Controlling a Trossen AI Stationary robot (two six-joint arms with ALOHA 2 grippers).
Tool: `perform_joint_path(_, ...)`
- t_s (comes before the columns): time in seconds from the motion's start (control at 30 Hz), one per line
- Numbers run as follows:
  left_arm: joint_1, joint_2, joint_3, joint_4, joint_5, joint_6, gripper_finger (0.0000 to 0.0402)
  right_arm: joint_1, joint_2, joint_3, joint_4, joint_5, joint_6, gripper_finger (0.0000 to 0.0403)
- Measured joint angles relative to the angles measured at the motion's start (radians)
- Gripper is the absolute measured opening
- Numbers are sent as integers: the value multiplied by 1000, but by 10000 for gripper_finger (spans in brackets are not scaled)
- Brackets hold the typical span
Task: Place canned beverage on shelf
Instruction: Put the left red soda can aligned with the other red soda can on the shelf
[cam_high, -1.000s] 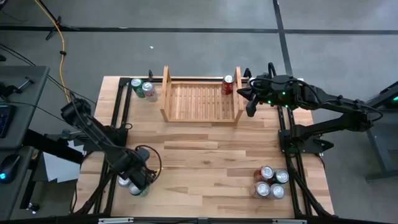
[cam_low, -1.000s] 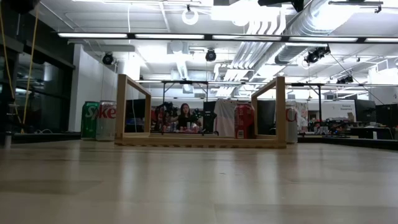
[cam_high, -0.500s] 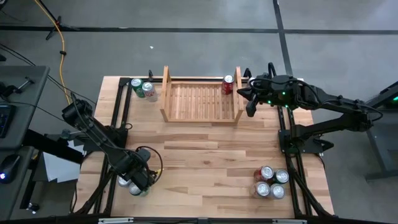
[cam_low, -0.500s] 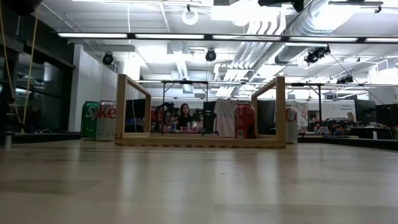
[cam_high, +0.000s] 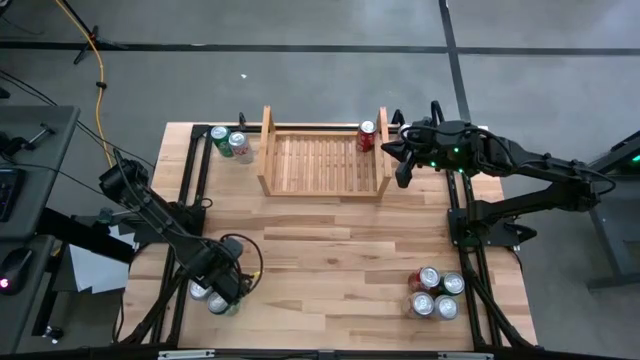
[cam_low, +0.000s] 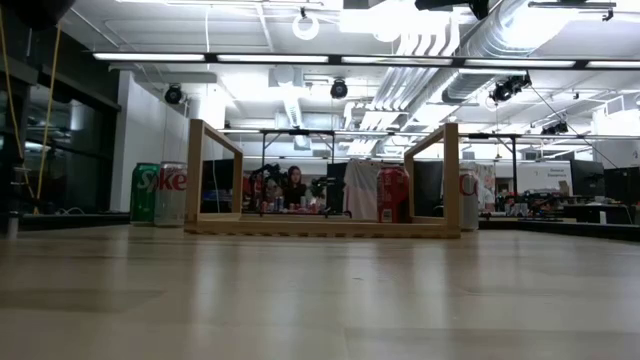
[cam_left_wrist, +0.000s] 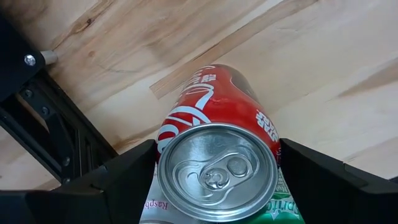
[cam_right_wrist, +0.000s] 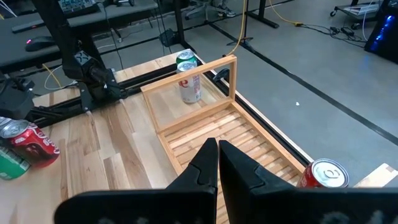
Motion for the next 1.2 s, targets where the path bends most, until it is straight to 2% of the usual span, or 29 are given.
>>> perform_joint_path(0.17, 5, 1, -1, 5, 29, 56, 315, 0, 0, 0, 0, 0, 0, 0)
perform_joint_path(0.5, 5, 2, -1, 11, 19, 133, 318, 0, 0, 0, -6, 0, 0, 0)
perform_joint_path(0.87, 10, 2, -1, 15, 105, 224, 320, 0, 0, 0, -8, 1, 4, 0)
perform_joint_path(1.0, 16, 12, -8, 16, 105, 224, 340, 0, 0, 0, -7, 1, 7, 0)
perform_joint_path(1.2, 16, 9, -6, 13, 113, 232, 392, 0, 0, 0, -7, 2, 7, 0)
